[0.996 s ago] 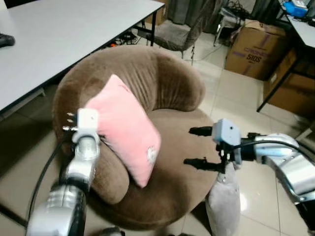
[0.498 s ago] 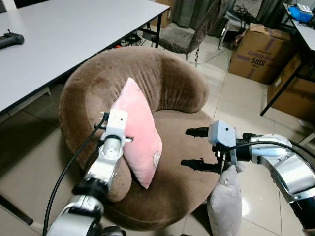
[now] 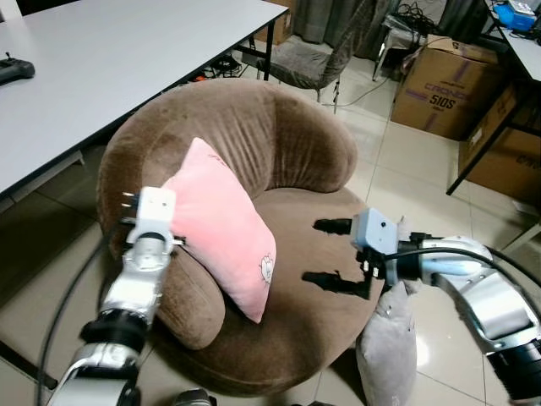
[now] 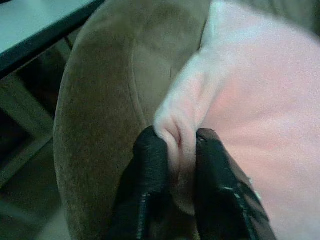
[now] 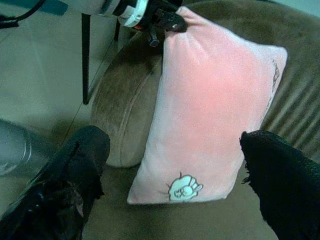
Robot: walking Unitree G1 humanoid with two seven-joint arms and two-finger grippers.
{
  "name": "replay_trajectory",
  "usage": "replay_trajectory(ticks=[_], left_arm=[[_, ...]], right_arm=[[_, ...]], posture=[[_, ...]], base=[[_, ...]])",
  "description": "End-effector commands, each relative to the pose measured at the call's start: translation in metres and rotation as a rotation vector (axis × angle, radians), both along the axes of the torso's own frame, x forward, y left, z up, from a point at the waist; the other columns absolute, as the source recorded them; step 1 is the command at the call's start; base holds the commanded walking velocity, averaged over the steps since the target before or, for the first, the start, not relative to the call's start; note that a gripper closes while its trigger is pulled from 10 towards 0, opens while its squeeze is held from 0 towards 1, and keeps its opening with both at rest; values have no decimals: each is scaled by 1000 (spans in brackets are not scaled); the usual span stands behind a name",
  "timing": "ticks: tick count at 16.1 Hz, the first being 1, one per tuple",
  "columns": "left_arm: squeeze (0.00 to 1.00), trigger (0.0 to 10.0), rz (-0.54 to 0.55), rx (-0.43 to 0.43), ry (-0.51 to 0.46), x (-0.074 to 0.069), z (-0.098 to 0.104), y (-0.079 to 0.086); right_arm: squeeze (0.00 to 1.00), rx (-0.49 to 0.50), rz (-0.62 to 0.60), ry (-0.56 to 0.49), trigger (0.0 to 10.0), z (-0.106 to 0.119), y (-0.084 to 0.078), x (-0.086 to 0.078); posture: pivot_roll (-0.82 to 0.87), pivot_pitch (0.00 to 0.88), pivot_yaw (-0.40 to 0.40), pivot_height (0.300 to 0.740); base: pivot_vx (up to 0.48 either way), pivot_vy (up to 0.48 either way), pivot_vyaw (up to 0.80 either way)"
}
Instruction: Move the pillow to the sofa from floor
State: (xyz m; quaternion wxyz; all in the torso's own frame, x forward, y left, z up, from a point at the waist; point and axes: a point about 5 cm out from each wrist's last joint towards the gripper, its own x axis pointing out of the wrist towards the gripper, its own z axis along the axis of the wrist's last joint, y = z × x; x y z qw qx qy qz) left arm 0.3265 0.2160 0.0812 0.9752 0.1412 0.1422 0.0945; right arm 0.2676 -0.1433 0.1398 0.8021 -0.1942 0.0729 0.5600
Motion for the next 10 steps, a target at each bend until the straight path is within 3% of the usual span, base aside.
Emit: replay_trajectory(ticks=[1,3,5,8,10], left_arm=[[1000,10000,-26,-36,-50,1,10,1],[1000,10000,-178,-172,-177,-13,33,-5],[1000,10000,-257,-253,-222,-35,47,-3],[1000,10000,-330,-257,-301,-68,72,-2],[1000,10000,-300,-198,-384,-84,96,-4]], right_arm=[[0,3,-33,-16,10000,1,-5,1],[0,47,-80,-26,10000,3,-4,0],[0,107,-124,-13,10000,5,-2,-7],[0,181,-295,-54,10000,9,-5,-13],[0,279,-560,-61,10000,11,-9,-8]], posture=[[54,0,-60,740],[57,0,-46,740],[57,0,-46,740],[88,0,-86,740],[98,0,-90,740]], base=[[0,0,0],[0,0,0],[0,0,0],[0,0,0],[0,0,0]])
